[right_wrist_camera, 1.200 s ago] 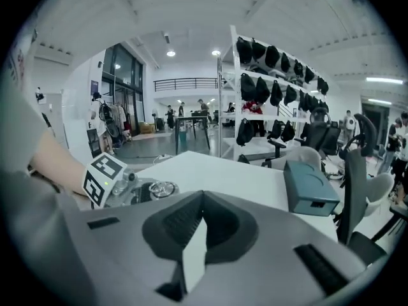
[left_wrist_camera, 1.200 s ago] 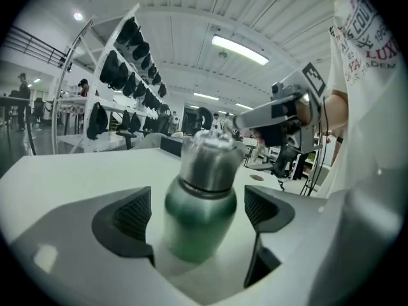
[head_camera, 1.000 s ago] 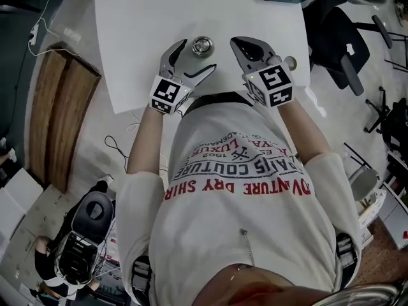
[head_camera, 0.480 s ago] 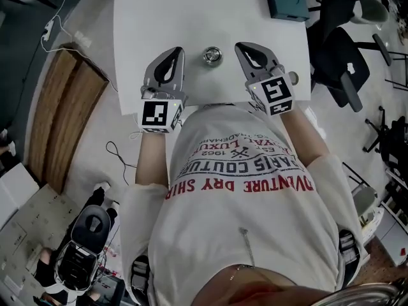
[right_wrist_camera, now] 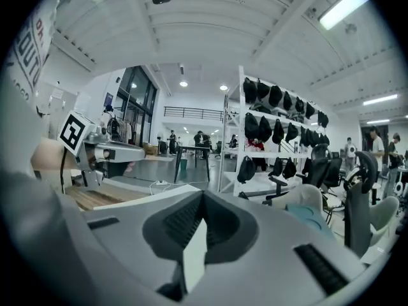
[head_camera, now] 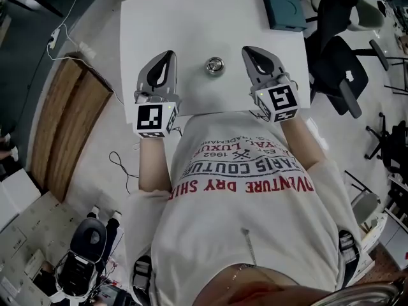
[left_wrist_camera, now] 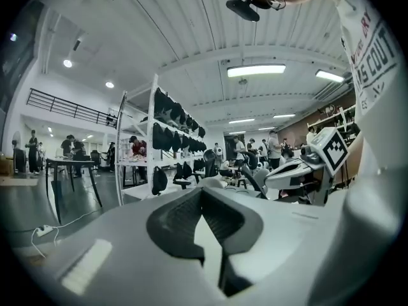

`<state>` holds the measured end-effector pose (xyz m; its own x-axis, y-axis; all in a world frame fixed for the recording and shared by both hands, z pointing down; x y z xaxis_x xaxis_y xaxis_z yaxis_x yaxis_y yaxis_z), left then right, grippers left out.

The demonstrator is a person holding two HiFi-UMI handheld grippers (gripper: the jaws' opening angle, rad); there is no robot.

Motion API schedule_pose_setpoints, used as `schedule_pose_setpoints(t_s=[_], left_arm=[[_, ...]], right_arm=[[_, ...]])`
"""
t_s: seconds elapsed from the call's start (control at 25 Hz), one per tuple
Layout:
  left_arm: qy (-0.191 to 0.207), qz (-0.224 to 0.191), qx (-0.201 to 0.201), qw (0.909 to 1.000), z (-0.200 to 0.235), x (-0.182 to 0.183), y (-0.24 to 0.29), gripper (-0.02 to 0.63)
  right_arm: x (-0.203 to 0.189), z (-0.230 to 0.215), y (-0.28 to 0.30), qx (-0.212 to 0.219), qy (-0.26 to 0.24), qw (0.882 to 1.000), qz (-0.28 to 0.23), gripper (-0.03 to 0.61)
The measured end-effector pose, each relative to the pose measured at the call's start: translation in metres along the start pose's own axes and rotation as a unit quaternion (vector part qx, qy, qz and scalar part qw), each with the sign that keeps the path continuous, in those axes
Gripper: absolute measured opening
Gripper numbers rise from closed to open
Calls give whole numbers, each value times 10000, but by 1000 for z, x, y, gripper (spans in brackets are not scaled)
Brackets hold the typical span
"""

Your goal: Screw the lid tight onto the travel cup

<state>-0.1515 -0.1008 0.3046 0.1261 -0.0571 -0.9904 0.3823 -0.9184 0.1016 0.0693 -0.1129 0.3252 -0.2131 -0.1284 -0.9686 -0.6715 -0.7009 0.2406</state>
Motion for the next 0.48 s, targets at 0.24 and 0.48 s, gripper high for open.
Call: schedule_pose_setpoints(t_s=[0.24, 0.48], left_arm=[[-178, -13, 16, 9998, -2, 8, 4, 12], [-230, -14, -9, 9997, -1, 14, 6, 12]], right_arm=[[6, -4, -2, -19, 63, 10000, -43, 8], [4, -3, -2, -14, 86, 9999, 59, 8]])
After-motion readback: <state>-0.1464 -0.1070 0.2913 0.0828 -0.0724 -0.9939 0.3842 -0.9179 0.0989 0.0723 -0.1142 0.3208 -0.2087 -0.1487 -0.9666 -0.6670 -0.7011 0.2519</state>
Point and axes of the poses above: the fingertips, and each gripper's own axes: y forward along the fingers, z to its left, x out of its top, the point moved 5 cm from there along -y, backward along the fingers, and after that the axes turned 6 degrees about x, right-handed, at the moved point
